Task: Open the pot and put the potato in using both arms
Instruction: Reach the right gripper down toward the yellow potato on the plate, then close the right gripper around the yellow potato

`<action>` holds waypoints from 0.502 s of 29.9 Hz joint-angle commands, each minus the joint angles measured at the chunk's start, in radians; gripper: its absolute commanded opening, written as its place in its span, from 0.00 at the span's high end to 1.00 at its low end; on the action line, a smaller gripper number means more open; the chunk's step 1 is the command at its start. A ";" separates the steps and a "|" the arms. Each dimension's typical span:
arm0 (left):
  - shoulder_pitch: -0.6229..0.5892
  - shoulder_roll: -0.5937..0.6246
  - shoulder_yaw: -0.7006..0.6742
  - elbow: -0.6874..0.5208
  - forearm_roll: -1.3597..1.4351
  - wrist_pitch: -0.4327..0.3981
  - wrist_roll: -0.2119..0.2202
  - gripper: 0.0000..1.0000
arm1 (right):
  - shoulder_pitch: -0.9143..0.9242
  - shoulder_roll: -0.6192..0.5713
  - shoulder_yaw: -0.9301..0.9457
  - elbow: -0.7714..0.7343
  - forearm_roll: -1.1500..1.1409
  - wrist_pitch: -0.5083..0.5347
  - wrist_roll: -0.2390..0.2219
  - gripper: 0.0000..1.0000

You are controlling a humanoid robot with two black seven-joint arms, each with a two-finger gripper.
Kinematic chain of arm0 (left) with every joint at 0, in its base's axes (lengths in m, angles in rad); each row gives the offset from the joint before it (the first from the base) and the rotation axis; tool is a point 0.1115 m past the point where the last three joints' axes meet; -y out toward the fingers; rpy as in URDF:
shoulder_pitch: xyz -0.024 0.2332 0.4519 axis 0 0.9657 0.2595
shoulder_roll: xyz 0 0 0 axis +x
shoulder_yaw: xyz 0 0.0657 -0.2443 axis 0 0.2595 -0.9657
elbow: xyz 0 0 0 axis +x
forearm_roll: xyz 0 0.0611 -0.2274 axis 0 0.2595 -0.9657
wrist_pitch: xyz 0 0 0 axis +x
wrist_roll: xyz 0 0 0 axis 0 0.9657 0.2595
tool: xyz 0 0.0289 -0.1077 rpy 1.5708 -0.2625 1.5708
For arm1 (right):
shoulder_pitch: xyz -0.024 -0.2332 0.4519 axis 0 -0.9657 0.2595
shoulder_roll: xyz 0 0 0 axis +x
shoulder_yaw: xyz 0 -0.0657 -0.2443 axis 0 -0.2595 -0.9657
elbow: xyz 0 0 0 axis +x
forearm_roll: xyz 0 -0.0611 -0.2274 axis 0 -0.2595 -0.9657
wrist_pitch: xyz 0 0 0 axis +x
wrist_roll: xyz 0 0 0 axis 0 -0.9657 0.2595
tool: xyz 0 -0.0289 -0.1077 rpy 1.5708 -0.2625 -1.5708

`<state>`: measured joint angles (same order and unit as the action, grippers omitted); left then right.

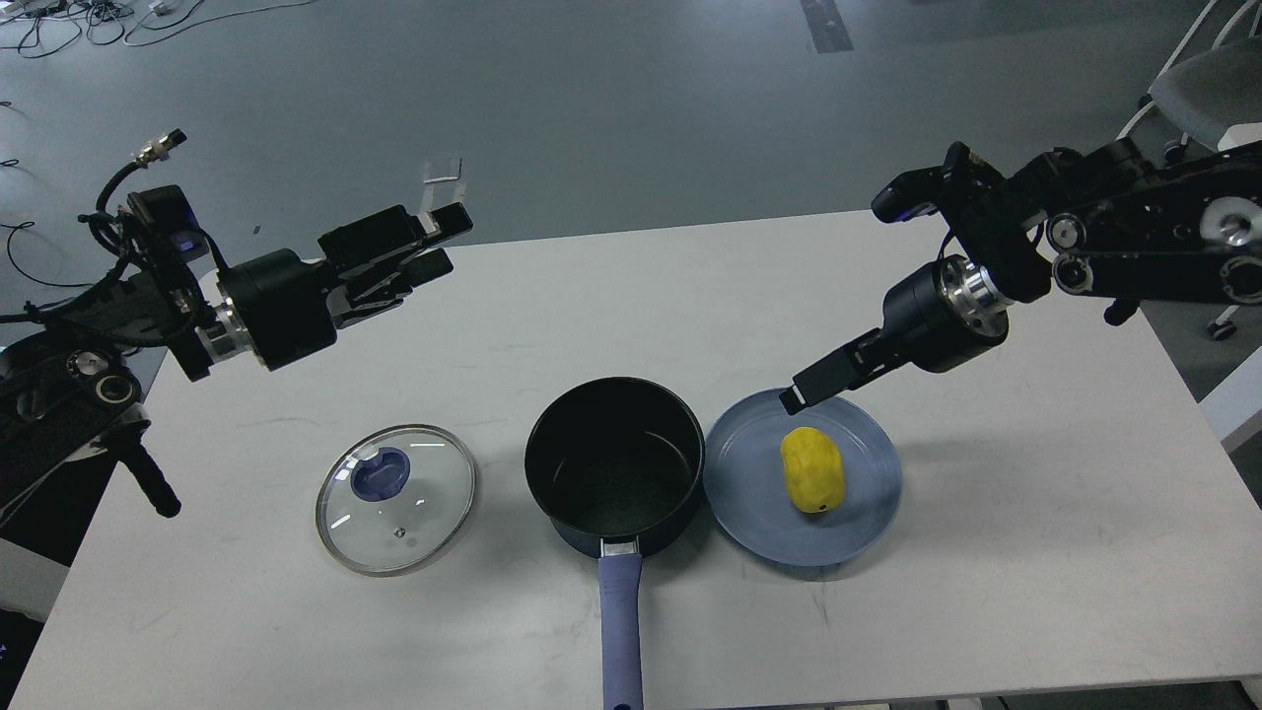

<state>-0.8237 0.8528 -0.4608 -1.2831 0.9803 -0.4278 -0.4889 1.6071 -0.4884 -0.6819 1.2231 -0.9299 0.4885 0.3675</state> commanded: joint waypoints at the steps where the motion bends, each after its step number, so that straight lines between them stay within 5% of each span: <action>1: 0.000 -0.001 -0.001 -0.001 0.000 -0.002 0.000 0.02 | -0.018 0.008 -0.014 -0.007 -0.041 0.000 0.002 0.00; 15: -0.002 -0.008 -0.001 0.001 0.000 -0.002 0.000 0.02 | -0.088 0.155 -0.033 -0.122 -0.052 0.000 -0.002 0.00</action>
<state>-0.8255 0.8447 -0.4620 -1.2824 0.9803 -0.4295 -0.4887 1.5322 -0.3688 -0.7044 1.1386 -0.9844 0.4885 0.3659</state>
